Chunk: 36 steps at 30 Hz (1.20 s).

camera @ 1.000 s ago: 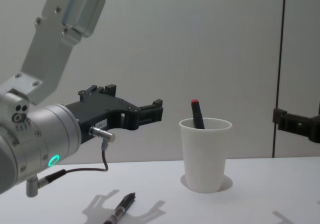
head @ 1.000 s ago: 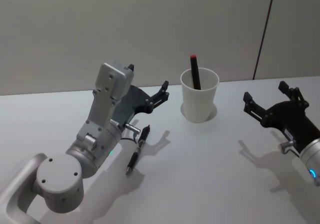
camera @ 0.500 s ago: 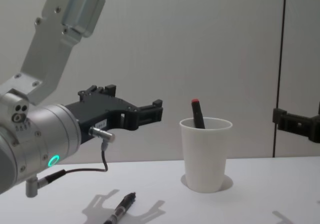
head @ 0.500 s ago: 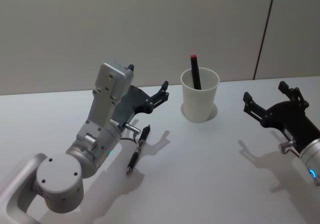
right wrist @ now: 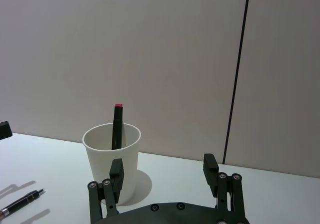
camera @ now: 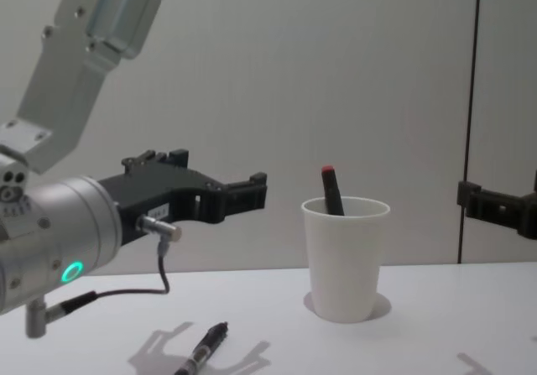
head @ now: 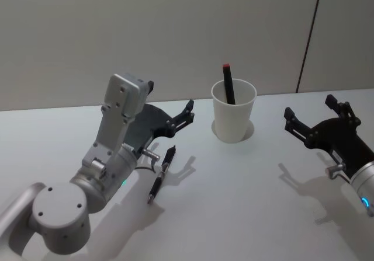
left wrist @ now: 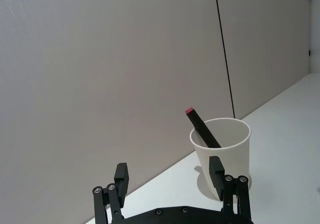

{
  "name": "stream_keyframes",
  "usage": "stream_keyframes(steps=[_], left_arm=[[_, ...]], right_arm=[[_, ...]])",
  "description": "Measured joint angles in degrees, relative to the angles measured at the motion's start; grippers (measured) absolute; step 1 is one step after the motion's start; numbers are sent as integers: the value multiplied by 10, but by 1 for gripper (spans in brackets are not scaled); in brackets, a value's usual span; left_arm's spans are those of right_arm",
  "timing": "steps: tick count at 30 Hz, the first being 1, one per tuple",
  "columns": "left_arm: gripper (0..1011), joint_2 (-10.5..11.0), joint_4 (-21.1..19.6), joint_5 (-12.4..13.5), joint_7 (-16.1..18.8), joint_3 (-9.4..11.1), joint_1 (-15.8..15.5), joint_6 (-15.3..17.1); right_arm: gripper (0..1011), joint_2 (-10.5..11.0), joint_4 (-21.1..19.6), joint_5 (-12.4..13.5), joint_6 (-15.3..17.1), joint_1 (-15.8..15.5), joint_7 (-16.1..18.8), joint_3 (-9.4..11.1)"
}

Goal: Place the pen into the pen holder.

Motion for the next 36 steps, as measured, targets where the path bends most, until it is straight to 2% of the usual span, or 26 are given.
stream_keyframes(steps=[24, 36], left_arm=[[1001, 66, -107, -66, 25, -13, 81, 87], [1001, 82, -137, -100, 37, -16, 111, 135]], right_arm=[[1002, 0, 0, 0, 0, 0, 0, 0], [1002, 0, 0, 0, 0, 0, 0, 0]])
